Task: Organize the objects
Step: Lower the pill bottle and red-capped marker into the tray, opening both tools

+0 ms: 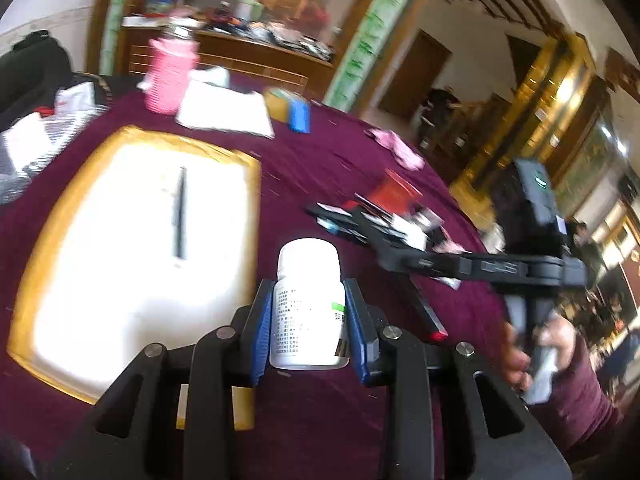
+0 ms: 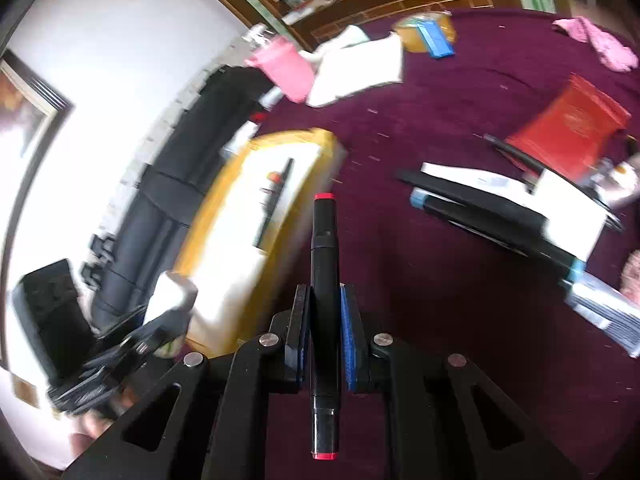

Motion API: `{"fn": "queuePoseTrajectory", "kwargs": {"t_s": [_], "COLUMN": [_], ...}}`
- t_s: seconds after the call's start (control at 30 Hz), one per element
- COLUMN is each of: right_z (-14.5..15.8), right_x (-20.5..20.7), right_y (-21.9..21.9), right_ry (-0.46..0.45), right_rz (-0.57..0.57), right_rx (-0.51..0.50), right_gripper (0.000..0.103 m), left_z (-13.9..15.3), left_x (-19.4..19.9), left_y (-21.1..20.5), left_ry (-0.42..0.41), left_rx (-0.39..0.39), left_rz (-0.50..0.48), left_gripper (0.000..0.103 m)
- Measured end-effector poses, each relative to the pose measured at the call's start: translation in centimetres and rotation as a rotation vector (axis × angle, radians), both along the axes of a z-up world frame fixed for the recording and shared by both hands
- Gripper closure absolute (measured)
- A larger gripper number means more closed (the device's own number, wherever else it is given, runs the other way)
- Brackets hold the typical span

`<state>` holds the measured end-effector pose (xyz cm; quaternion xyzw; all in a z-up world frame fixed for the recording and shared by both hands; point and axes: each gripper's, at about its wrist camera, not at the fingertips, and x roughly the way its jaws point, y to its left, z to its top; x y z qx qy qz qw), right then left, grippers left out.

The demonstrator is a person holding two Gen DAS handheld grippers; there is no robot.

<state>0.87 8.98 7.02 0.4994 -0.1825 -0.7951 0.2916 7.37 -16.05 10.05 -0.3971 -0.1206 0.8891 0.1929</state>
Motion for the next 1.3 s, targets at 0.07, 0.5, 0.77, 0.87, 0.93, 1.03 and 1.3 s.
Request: {"fn": "queuePoseTrajectory", "kwargs": {"t_s": [0.07,0.5,0.77,0.87,0.93,1.03,1.3], "right_z": [0.9,-1.7,-3.6,-4.0,-4.3,-4.3,-4.7], "right_x": [-0.6,-9.5,-12.9,-13.4,-13.7,-13.6,-13.2], "right_y": [-1.7,-13.3,-16.1,-16.3,-16.5,-16.7,-17.1], "right_ry": [-0.005,-0.129,-0.130,-0.134,-0.129,-0.111,-0.064], "right_rz": [0.011,-0.057,-0.094,-0.096,-0.097,-0.099,-0.105], "right_rx": [-0.034,0.018,0.109,0.118,0.136,0.180,0.243], "right_gripper": [0.090,0.090,0.090,0.090,0.090,0.090,0.090], "left_z": [0.6,-4.5,-7.1,-7.0,-7.1,-7.1,-7.1], "left_x": [-1.4,-12.9,-15.5,-15.6,-15.7,-15.9,-16.4], "left_y": [-2.0,-9.2,-8.7,-8.6,-8.6,-8.5,-8.1], "left_ry": [0.001,-0.181,-0.239,-0.236,-0.233,-0.226,-0.210], "left_rx": [-0.058,-0.216,-0.242,-0.245,-0.252,-0.270,-0.249], "left_rz": [0.049,0.187,0.194,0.189,0.187,0.194,0.193], "left_gripper": [0.072,0.072,0.072,0.072,0.072,0.072,0.056]}}
